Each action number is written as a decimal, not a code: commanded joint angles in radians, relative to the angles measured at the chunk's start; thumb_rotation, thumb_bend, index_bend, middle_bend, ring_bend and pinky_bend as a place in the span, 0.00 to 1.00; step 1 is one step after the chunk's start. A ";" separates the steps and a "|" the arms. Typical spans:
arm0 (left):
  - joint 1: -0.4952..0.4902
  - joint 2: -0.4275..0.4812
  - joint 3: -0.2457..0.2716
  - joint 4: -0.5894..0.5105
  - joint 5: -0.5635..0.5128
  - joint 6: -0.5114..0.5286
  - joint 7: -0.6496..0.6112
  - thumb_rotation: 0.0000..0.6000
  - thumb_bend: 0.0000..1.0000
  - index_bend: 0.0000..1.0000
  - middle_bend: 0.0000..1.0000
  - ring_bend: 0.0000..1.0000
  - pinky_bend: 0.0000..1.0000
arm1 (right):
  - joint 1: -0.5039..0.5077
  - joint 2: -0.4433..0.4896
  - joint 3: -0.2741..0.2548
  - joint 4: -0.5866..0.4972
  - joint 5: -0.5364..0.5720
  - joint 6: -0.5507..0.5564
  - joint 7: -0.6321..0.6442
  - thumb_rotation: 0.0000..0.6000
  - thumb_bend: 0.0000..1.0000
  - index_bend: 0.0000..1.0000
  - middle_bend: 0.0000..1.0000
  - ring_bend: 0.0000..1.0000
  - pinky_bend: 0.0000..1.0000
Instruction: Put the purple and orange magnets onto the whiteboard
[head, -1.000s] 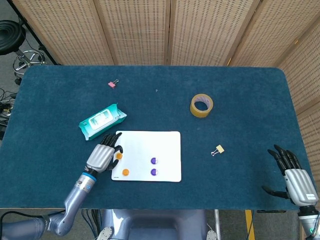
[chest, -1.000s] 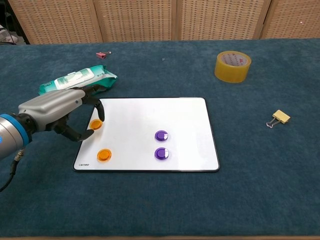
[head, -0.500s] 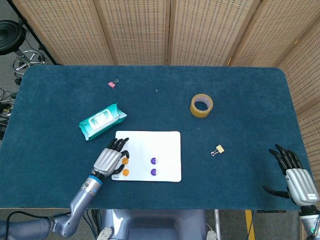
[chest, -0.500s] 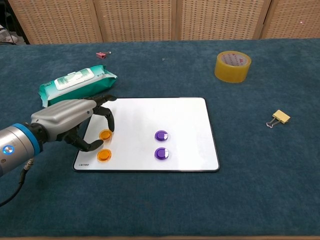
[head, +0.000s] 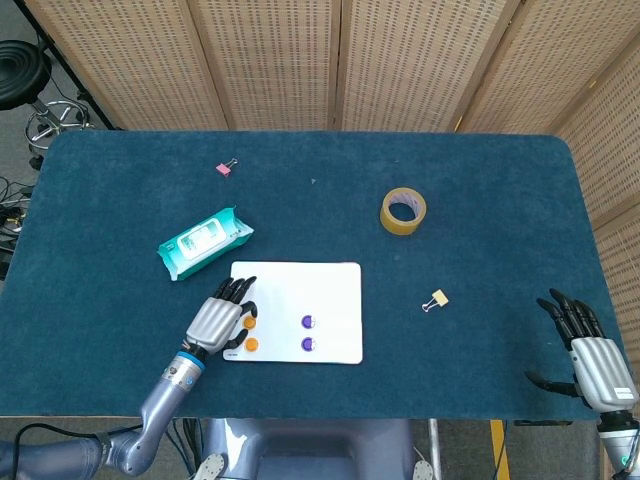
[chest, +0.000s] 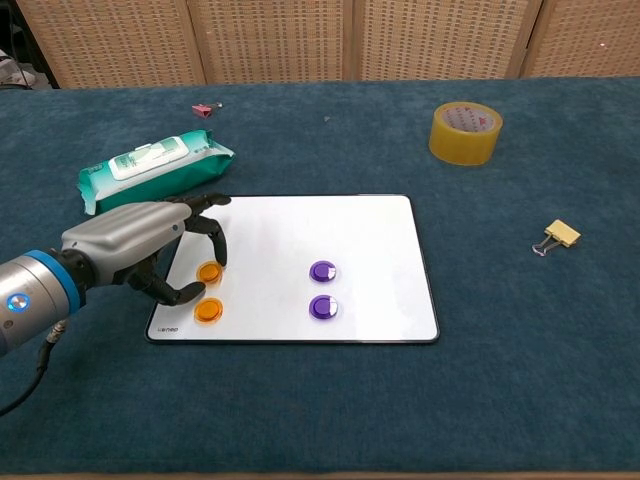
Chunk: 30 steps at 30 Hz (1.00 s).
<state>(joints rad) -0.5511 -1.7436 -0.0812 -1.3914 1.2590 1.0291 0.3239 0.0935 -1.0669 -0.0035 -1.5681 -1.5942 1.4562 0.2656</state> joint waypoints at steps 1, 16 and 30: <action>0.000 -0.002 0.000 0.003 -0.001 0.001 -0.003 1.00 0.40 0.59 0.00 0.00 0.00 | 0.000 0.000 0.000 0.000 -0.001 0.000 0.000 1.00 0.08 0.09 0.00 0.00 0.00; 0.001 0.003 0.008 0.008 0.008 -0.004 -0.029 1.00 0.36 0.48 0.00 0.00 0.00 | 0.000 0.001 0.001 -0.001 -0.001 0.001 0.001 1.00 0.08 0.09 0.00 0.00 0.00; 0.008 0.021 0.012 -0.002 0.034 0.016 -0.060 1.00 0.34 0.30 0.00 0.00 0.00 | -0.001 0.002 0.001 -0.002 -0.001 0.001 0.000 1.00 0.08 0.09 0.00 0.00 0.00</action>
<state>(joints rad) -0.5440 -1.7239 -0.0701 -1.3920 1.2913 1.0445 0.2656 0.0930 -1.0645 -0.0029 -1.5699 -1.5955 1.4577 0.2657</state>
